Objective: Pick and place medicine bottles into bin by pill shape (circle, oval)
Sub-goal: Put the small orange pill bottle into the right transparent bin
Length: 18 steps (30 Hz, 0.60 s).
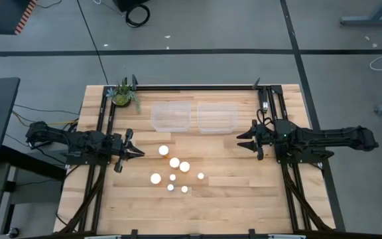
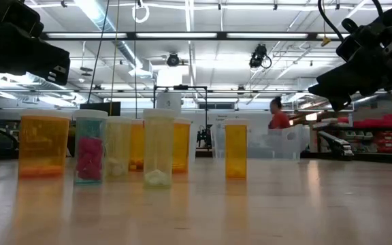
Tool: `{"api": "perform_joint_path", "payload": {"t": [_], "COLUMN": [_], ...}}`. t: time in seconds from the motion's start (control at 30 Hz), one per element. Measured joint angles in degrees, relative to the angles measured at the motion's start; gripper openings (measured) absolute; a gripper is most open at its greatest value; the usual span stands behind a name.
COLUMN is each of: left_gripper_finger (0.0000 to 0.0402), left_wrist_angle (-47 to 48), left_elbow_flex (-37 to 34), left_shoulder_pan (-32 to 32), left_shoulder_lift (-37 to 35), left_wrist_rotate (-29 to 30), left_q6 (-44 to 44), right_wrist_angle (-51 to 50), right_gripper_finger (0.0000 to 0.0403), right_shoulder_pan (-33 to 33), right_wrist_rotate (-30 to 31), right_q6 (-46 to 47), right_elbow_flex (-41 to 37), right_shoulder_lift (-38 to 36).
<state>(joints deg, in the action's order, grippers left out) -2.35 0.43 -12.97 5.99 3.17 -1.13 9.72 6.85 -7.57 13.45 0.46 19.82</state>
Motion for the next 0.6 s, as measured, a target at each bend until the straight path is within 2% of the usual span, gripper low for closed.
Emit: {"api": "perform_joint_path", "payload": {"t": [0.2,0.33,0.47,0.6], "left_gripper_finger": [0.0031,0.0031,0.0037,0.004], "left_wrist_angle": [0.0,0.0,0.0,0.0], "left_elbow_flex": [0.0,0.0,0.0,0.0], "left_shoulder_pan": [0.0,0.0,0.0,0.0], "left_shoulder_lift": [0.0,0.0,0.0,0.0], "left_wrist_rotate": [0.0,0.0,0.0,0.0], "left_q6": [0.0,0.0,0.0,0.0], "right_wrist_angle": [3.4,8.8,17.3,22.7], "right_gripper_finger": [0.0168,0.0168,0.0168,0.0168], "right_shoulder_pan": [0.3,0.1,0.3,0.3], "right_wrist_rotate": [5.4,6.1,9.8,10.4], "right_q6": [-4.8,2.4,1.6,1.4], "right_elbow_flex": [0.0,0.0,0.0,0.0], "right_shoulder_lift": [0.0,0.0,0.0,0.0]}}
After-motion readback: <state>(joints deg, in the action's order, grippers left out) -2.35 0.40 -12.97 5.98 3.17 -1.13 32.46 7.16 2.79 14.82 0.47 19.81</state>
